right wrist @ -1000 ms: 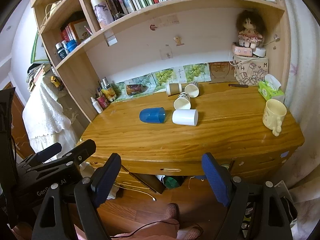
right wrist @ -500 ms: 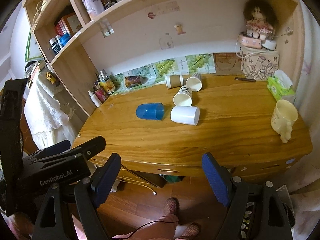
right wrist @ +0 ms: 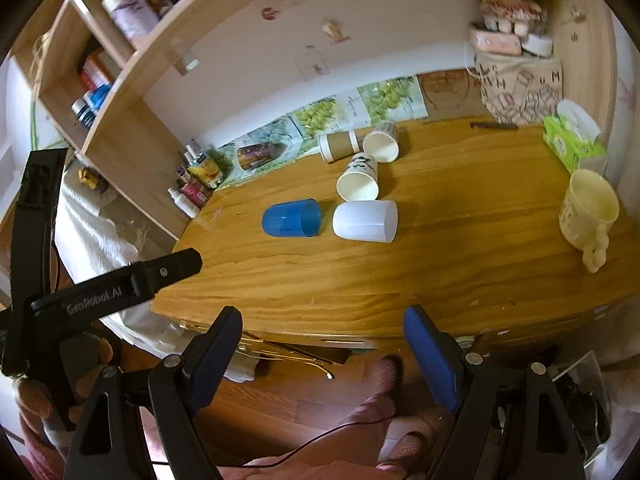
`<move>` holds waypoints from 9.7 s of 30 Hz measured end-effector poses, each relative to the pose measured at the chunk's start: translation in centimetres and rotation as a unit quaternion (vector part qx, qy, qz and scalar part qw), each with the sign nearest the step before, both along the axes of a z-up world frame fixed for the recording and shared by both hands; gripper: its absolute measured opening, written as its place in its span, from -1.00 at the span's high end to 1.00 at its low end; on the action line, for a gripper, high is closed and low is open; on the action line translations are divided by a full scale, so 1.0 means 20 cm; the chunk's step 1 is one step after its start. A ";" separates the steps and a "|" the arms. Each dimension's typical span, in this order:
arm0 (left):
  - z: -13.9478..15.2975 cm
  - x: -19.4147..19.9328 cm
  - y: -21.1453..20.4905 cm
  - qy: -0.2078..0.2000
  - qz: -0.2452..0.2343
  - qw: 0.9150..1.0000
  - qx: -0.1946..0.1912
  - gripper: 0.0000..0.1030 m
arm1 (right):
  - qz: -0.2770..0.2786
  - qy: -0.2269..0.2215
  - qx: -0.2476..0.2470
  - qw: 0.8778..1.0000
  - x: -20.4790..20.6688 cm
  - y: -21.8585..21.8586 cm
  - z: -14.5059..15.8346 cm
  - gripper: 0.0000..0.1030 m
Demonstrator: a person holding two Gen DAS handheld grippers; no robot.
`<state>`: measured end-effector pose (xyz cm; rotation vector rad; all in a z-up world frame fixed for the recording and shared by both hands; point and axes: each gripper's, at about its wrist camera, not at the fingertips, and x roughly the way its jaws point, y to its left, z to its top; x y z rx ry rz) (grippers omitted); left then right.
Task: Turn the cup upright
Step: 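Move the left tool toward the rim-down panda paper cup, then close the left gripper around the panda paper cup's body, then lift the panda cup off the desk with the left gripper, then roll the left tool to turn the held panda cup over, then lay the panda cup on its side and open the left gripper, then move the right tool to the lying panda cup and grasp it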
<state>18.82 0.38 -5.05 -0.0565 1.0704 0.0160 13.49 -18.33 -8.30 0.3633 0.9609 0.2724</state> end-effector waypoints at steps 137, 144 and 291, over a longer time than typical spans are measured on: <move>-0.35 0.95 -0.31 0.163 -0.222 0.959 0.064 -0.43 | -0.038 0.065 0.002 0.997 0.63 0.01 -0.37 -0.62; -0.30 0.65 -0.30 0.117 -0.230 0.957 0.130 -0.43 | -0.025 0.050 0.005 0.998 0.36 0.02 -0.37 -0.62; -0.58 0.09 0.15 -0.025 -0.188 0.981 0.031 -0.64 | 0.077 -0.085 -0.160 0.980 0.27 0.34 -0.33 -0.62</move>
